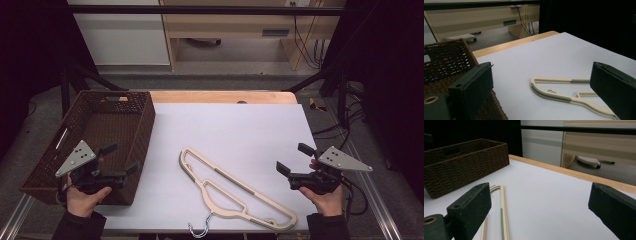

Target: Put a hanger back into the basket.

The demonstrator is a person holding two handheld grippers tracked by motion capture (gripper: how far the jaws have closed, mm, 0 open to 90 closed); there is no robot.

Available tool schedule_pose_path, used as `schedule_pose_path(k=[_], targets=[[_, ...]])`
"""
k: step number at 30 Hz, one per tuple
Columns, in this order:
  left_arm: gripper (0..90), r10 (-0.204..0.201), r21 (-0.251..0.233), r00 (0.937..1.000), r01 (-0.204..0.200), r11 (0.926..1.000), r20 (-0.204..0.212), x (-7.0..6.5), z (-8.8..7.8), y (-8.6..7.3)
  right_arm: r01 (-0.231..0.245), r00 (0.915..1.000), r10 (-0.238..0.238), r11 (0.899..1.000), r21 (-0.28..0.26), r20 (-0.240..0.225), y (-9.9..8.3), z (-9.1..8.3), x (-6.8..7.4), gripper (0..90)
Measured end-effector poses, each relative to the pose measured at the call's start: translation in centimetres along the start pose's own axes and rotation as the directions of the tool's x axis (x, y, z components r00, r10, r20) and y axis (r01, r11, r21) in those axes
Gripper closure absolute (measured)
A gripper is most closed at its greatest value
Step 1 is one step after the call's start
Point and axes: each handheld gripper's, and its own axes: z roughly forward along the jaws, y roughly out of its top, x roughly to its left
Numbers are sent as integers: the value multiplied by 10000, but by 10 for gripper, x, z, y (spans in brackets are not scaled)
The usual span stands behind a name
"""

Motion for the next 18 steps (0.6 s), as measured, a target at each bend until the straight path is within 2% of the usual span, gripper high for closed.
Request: schedule_pose_path(k=[4, 9, 15, 18], targets=[[46, -7, 93, 10000, 6, 10000, 51, -1, 1, -1, 193, 9997, -184, 9984, 525, -164, 2, 1, 6, 65], [46, 140, 251, 9999, -141, 9996, 51, -2, 3, -3, 722, 9948, -622, 9894, 1263, -809, 4, 7, 20, 85], [46, 189, 386, 9998, -193, 9991, 95, -3, 5, -4, 1135, 9858, -811, 9671, 2276, -1471, 0, 18, 36, 142], [46, 256, 459, 9996, -261, 9986, 114, -4, 6, -5, 1415, 9766, -848, 9453, 2941, -1976, -8, 26, 48, 156]])
